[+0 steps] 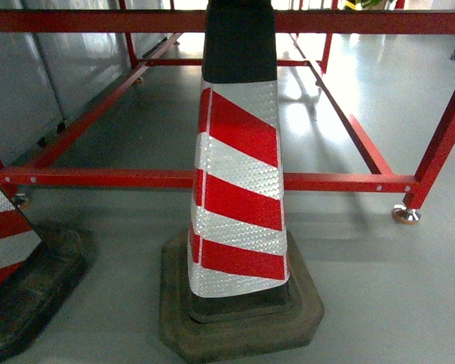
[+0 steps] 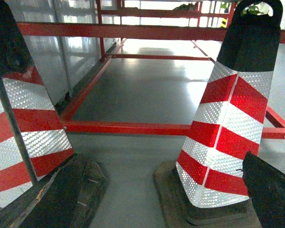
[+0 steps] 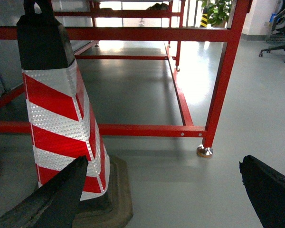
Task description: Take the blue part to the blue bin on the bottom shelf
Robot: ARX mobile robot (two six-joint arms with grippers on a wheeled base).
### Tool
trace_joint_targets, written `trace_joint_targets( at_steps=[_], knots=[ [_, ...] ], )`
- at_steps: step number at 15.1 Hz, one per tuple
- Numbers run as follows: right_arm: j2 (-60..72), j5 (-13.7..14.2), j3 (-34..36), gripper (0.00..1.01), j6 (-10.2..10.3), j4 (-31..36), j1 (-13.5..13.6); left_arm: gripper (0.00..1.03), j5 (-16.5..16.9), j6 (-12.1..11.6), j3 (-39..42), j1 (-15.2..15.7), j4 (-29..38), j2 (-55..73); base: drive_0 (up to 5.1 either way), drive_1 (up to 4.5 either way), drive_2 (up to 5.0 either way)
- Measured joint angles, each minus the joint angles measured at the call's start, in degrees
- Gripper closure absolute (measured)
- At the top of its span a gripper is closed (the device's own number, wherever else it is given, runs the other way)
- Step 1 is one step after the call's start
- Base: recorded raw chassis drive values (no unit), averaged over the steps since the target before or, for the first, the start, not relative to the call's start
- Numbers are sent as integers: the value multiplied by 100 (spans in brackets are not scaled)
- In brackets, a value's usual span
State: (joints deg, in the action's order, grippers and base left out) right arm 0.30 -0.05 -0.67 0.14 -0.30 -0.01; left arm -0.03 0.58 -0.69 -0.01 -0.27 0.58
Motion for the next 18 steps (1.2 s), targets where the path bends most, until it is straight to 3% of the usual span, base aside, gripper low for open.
trace_joint_targets(
  at_steps=[18],
  knots=[
    [0,0,0,3,0,0,0,5,2,0,0,0,0,0,0,0,0]
  ],
)
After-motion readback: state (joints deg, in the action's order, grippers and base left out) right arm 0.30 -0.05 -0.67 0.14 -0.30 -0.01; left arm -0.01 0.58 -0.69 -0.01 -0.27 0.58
